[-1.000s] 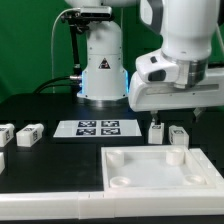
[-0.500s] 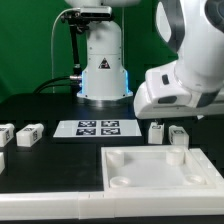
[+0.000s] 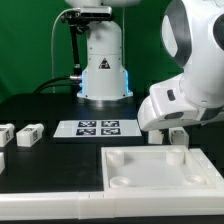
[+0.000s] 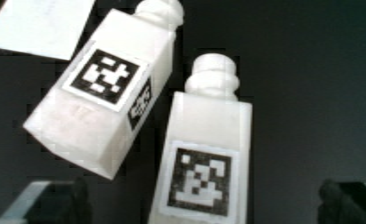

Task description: Assemble one leg

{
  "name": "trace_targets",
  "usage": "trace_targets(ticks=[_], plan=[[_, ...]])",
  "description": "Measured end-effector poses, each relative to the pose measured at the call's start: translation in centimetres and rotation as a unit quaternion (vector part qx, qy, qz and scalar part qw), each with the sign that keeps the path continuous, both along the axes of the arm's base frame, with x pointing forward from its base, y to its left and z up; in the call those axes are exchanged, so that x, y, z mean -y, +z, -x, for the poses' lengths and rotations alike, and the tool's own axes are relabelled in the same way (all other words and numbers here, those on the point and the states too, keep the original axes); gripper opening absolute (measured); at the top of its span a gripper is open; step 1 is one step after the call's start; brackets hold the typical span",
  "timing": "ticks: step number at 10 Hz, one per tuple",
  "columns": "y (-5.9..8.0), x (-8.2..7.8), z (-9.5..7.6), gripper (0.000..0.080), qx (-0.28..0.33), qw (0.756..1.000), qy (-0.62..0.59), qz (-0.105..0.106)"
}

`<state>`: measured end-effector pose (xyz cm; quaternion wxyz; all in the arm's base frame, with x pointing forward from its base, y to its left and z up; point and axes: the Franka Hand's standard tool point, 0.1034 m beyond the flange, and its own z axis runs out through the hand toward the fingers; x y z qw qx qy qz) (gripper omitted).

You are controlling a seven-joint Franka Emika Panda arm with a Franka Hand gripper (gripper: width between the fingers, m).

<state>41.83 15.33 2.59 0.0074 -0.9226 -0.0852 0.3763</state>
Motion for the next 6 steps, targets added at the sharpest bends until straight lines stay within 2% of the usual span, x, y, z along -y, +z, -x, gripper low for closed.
trace_targets(ticks=[4,6], plan=[[-0.9,0.6,0.8,0.0649,0.000,1.000,-0.007,0.007],[-1.1,0.4,1.3,0.0649,-0.002,0.999,-0.026,0.029]])
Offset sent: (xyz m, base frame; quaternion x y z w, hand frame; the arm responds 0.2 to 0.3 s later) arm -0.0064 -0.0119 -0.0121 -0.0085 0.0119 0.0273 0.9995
